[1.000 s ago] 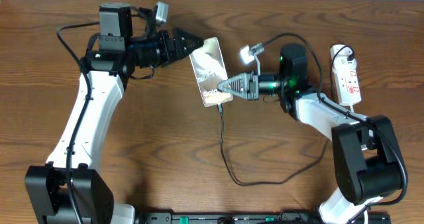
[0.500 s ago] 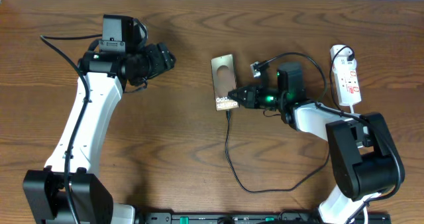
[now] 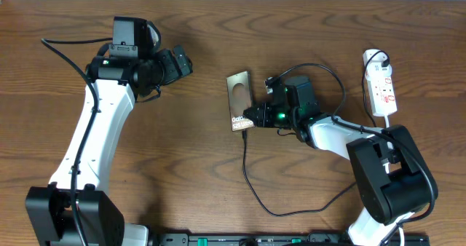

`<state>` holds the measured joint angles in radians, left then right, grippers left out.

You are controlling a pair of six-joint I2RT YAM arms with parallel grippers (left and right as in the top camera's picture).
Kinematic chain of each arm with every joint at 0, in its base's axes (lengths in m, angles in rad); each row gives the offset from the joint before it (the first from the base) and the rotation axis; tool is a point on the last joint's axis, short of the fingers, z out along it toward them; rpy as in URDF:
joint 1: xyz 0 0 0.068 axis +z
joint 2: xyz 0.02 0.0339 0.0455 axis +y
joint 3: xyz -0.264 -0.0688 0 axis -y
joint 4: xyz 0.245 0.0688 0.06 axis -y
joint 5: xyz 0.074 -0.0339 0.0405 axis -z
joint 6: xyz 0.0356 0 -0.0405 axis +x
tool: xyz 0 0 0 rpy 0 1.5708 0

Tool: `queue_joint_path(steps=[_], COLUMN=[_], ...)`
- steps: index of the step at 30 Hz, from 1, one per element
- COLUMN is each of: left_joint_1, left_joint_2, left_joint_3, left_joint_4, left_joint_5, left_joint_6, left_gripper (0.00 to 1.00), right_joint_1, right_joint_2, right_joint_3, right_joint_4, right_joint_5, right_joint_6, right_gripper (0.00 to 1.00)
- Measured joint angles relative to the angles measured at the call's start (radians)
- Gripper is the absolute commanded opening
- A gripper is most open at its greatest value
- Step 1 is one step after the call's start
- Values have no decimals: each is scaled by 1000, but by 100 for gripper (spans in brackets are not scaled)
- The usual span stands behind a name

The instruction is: Plug charger to phone and switch on socket

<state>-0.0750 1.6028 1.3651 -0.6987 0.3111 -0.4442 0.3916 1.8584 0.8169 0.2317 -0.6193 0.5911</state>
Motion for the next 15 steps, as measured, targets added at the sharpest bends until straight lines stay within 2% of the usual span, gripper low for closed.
queue_joint_path(steps=[15], left_joint_1=[0], left_joint_2=[0], left_joint_3=[0], left_joint_4=[0], left_joint_5=[-3], left_joint_6=[0], left_gripper=[100], right_joint_1=[0], right_joint_2=[0], right_joint_3=[0], right_joint_4=[-50], right_joint_5=[100], right_joint_6=[-12], right_gripper=[18])
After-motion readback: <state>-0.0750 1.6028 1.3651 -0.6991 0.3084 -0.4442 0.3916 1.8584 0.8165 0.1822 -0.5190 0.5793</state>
